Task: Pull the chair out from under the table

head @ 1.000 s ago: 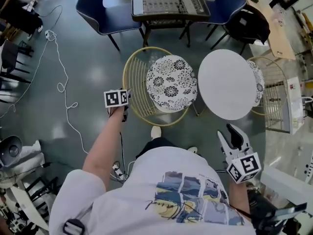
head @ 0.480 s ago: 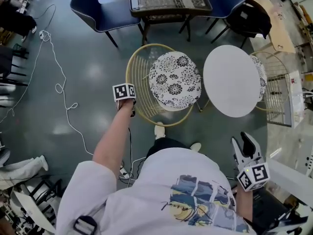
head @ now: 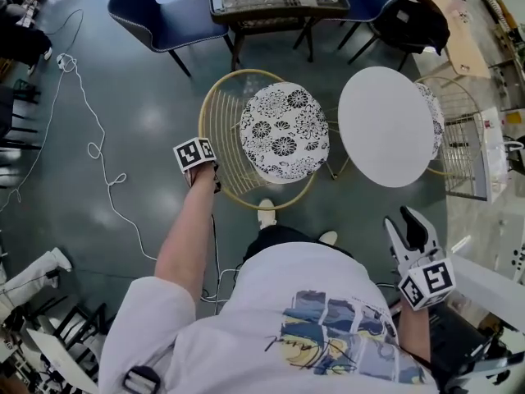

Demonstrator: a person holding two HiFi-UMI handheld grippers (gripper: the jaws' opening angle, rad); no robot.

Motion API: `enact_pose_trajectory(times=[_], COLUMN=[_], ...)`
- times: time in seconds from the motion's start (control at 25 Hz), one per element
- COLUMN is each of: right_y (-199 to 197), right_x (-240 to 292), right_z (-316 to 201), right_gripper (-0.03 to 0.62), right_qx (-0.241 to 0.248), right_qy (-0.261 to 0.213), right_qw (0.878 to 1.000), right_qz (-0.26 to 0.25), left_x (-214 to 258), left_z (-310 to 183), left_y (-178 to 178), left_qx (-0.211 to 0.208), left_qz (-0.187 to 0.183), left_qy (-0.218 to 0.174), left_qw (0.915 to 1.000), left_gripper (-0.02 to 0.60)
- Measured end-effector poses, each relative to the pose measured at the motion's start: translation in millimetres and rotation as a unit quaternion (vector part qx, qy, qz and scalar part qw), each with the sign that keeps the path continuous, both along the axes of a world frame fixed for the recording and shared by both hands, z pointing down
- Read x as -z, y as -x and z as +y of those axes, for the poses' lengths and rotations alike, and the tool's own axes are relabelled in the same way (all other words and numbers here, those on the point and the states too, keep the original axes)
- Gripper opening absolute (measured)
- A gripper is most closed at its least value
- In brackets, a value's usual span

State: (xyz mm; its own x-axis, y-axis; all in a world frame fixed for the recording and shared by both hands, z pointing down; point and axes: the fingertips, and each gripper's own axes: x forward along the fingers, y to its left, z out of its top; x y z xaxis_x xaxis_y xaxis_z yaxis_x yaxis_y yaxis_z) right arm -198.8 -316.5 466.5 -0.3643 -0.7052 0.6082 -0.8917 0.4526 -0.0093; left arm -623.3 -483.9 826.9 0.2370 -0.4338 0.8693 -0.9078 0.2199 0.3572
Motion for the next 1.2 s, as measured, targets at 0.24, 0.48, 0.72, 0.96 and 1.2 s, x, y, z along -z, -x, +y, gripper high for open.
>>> enact_pose_trajectory(times=[0.24,0.48,0.72,0.96,1.2], right_y=[-2.7,-13.5,9.5,6.0,-9.0], right_x=[-6.3,-27.0,-22.3,-30.6,-34.4], right_z=[-12.6,-19.8,-32.3,-39.0,-40.3], right_gripper=[0.175,0.175,0.175,0.175,0.175], right_qx=[0.02,0.043,0.063,0.081,0.087], right_qy=[0.01,0.019,0.034,0.045,0.044], right_qw=[1.0,0.999,0.997,0.996,0.995], right_qz=[0.002,0.005,0.01,0.013,0.02], left_x=[0.1,-13.2,-4.8,-8.2,-10.5], left_z=[6.6,20.3,33.5,44.5,42.0], left_y=[33.0,72.9,141.4,171.1,168.3], left_qx=[0.004,0.031,0.041,0.037,0.035], left_qz=[-0.006,-0.011,-0.022,-0.036,-0.066], left_qy=[0.002,-0.003,0.002,0.012,0.021], left_qw=[1.0,0.9994,0.9989,0.9986,0.997], left_gripper=[0.009,0.009,0.011,0.009,0.011])
